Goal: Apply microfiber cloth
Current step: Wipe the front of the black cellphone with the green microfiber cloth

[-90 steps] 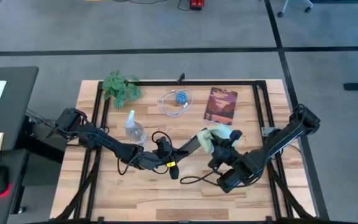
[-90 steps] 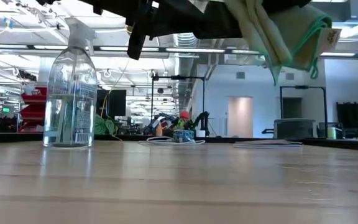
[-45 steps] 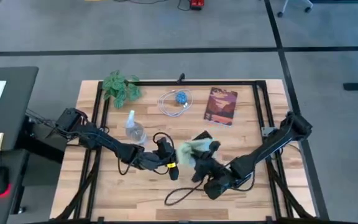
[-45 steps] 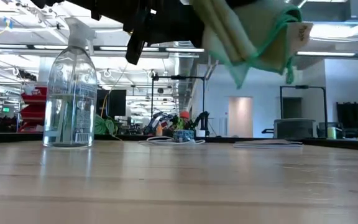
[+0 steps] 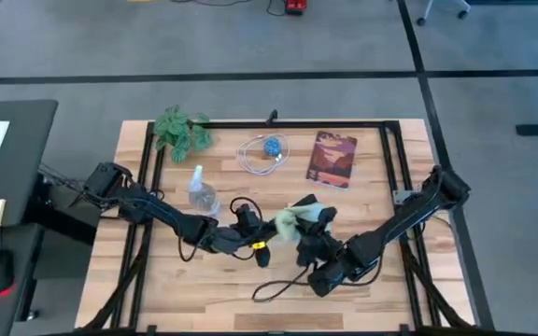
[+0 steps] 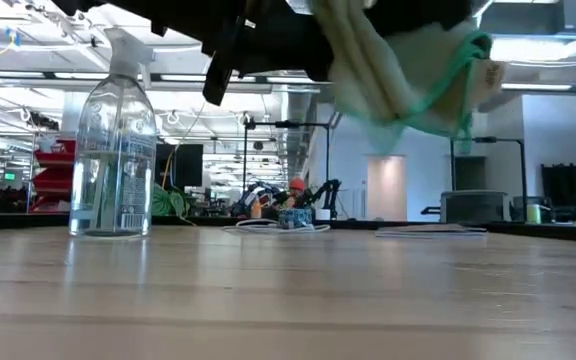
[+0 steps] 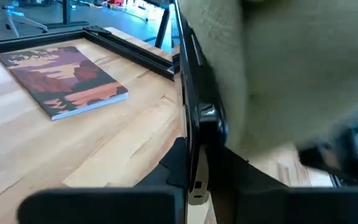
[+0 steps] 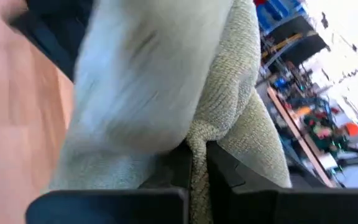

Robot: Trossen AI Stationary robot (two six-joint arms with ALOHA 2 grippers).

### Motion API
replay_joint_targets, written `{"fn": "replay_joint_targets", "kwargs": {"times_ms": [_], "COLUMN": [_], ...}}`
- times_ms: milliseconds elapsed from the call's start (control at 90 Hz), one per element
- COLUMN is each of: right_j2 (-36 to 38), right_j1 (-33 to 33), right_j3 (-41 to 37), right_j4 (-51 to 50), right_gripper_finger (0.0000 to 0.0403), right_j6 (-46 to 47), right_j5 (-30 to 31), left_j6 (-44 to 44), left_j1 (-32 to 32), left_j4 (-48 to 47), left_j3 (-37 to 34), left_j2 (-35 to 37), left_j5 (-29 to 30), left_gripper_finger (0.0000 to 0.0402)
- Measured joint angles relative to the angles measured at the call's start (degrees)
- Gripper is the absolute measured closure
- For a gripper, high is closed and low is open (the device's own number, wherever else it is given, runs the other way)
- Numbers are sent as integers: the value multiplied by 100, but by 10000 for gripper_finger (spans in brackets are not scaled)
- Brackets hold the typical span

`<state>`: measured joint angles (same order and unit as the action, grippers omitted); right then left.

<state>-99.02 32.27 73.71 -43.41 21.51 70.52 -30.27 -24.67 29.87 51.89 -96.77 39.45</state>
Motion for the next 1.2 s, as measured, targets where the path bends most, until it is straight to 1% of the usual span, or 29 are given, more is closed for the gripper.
{"fn": "replay_joint_targets", "kwargs": {"times_ms": [178, 300, 378, 467, 578, 733, 844, 956, 1044, 1078, 1111, 1200], "right_j2": [230, 263, 267, 267, 267, 225, 223, 217, 45, -24, -113, -307], "right_j1": [22, 22, 8, 5, 105, 351, 472, 433, 297, 246, 180, 72], "right_j3": [-9, -15, -20, -20, -20, -20, -20, -20, -9, -7, 36, 329], "right_j4": [-2132, -3379, -3956, -4253, -4129, -3352, -2240, -969, -186, -148, -313, -1243], "right_gripper_finger": [402, 402, 402, 402, 402, 402, 402, 402, 402, 402, 402, 402], "right_j6": [1903, 3042, 3626, 3934, 3777, 3196, 2485, 1698, 1176, 1057, 1021, 1375], "right_j5": [88, 38, -138, -459, -969, -1459, -1887, -2313, -2483, -2496, -2485, -2278], "left_j6": [-15, -17, 52, 54, 66, 66, 111, 105, 53, 43, 33, -98], "left_j1": [-21, -38, -75, -94, -104, -244, -372, -477, -530, -539, -539, -550], "left_j4": [1, -44, -66, -189, -536, -1423, -2075, -2607, -2886, -2943, -2976, -3124], "left_j3": [1, 1, 14, 23, 13, 12, 10, 10, 10, 5, 1, 1], "left_j2": [9, 11, 14, 31, 119, 586, 987, 1334, 1456, 1467, 1467, 1467], "left_j5": [4, -71, -335, -334, -89, 333, 738, 925, 1056, 1124, 1166, 1207], "left_gripper_finger": [389, 389, 389, 389, 389, 389, 389, 389, 389, 389, 389, 389]}}
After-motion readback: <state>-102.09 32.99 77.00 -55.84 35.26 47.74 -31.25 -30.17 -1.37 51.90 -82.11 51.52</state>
